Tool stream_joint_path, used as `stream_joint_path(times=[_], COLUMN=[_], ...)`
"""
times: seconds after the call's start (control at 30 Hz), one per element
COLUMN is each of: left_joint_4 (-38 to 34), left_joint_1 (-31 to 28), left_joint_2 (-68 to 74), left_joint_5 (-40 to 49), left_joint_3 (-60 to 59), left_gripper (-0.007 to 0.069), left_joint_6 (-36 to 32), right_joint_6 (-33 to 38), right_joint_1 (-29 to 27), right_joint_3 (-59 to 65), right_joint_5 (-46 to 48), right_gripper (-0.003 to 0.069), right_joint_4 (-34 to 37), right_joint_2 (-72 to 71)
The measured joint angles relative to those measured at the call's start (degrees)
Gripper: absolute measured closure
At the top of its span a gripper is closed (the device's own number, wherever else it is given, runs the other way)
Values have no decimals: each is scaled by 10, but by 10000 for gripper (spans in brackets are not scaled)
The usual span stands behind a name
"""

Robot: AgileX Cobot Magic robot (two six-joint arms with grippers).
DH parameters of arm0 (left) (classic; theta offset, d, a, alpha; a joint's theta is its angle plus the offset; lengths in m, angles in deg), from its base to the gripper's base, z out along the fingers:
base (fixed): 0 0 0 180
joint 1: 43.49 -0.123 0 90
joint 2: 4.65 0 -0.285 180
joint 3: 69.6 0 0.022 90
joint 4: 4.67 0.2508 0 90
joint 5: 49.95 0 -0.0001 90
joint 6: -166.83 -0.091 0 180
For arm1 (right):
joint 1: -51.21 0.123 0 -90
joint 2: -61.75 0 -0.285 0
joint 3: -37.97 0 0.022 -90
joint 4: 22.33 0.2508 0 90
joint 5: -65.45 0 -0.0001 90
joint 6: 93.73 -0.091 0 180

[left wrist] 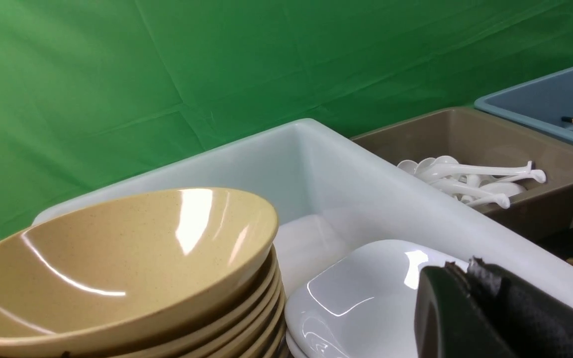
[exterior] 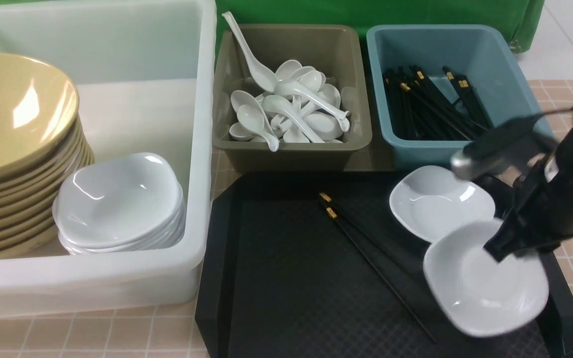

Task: On brown table put chopsticks spoon bowls plates into blue grey white boxes.
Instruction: 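Reach for and grasp the small white dish on the black tray, then place the white bowl into the white bin on top of the stacked bowls with the right gripper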

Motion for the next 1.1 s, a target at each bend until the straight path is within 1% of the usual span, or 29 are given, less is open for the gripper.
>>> stream_joint_path(times=[0.03, 0.13, 0.23, 0.27, 0.3, 0.37, 0.43, 0.47, 0.5, 0.53, 0.6, 0.63, 0.73, 0.8, 0.83, 1.0, 1.03, 1.07, 1.1], left_joint_4=[0, 0, 0, 0, 0, 0, 0, 0, 0, 0, 0, 0, 0, 0, 0, 0, 0, 0, 0], left_joint_1=[0, 0, 0, 0, 0, 0, 0, 0, 0, 0, 0, 0, 0, 0, 0, 0, 0, 0, 0], left_joint_2=[0, 0, 0, 0, 0, 0, 0, 0, 0, 0, 0, 0, 0, 0, 0, 0, 0, 0, 0], left_joint_5=[-1, -2, -2, -2, -2, -2, -2, -2, -2, -2, -2, -2, -2, -2, -2, -2, -2, -2, -2], left_joint_3=[0, 0, 0, 0, 0, 0, 0, 0, 0, 0, 0, 0, 0, 0, 0, 0, 0, 0, 0], left_gripper=[617, 617, 617, 617, 617, 617, 617, 617, 617, 617, 617, 617, 617, 617, 617, 617, 617, 617, 617], left_joint_6=[0, 0, 0, 0, 0, 0, 0, 0, 0, 1, 1, 1, 1, 1, 2, 2, 2, 2, 2], right_joint_6=[8, 38, 80, 89, 126, 193, 296, 305, 380, 418, 471, 512, 621, 677, 689, 746, 748, 754, 774], right_joint_1=[0, 0, 0, 0, 0, 4, 19, 21, 38, 50, 72, 88, 125, 159, 176, 251, 254, 263, 279], right_joint_3=[-11, -48, -77, -78, -84, -86, -86, -86, -86, -87, -87, -88, -99, -118, -129, -179, -182, -186, -196], right_joint_5=[5, -5, -49, -58, -94, -138, -186, -189, -210, -220, -233, -241, -264, -300, -321, -395, -398, -412, -444], right_gripper=[580, 580, 580, 580, 580, 580, 580, 580, 580, 580, 580, 580, 580, 580, 580, 575, 573, 568, 548], right_joint_4=[11, 81, 192, 202, 291, 403, 540, 553, 636, 692, 789, 861, 965, 1013, 1024, 1054, 1055, 1060, 1064], right_joint_2=[-19, -68, -97, -99, -101, -93, -68, -65, -40, -18, 33, 65, 132, 177, 194, 255, 257, 262, 267])
